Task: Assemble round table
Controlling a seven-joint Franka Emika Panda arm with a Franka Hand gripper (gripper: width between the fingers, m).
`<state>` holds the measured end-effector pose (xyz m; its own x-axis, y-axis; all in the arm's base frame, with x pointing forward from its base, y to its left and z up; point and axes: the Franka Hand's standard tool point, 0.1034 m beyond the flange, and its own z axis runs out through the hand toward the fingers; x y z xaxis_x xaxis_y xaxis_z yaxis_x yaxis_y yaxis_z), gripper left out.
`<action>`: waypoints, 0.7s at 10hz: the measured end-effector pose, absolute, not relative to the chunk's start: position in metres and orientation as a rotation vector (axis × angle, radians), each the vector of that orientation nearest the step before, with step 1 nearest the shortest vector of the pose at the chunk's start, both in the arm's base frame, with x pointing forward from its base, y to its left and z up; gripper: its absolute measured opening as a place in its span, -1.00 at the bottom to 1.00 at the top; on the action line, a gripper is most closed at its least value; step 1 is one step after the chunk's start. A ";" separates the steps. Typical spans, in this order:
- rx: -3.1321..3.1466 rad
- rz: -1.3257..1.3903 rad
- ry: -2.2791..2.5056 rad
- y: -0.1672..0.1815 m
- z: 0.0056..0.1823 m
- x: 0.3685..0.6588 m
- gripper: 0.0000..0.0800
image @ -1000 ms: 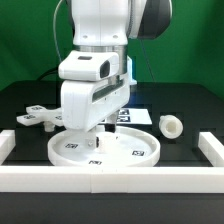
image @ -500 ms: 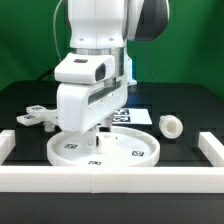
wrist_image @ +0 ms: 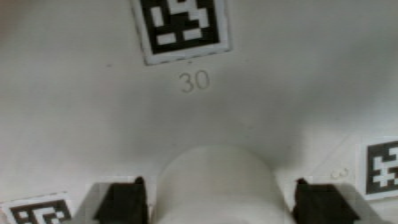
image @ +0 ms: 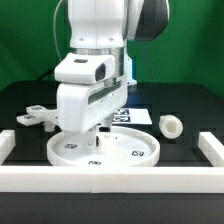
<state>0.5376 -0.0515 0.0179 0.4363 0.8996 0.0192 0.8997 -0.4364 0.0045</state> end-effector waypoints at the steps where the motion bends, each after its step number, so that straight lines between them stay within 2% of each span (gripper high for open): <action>1: -2.655 -0.031 -1.669 -0.050 0.018 0.539 0.00; 7: -2.602 -0.081 -1.753 0.003 0.019 0.560 0.00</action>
Offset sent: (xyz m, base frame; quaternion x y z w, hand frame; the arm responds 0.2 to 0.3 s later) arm 0.0236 0.0346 -0.0037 -0.0269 0.0009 -0.0468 0.9985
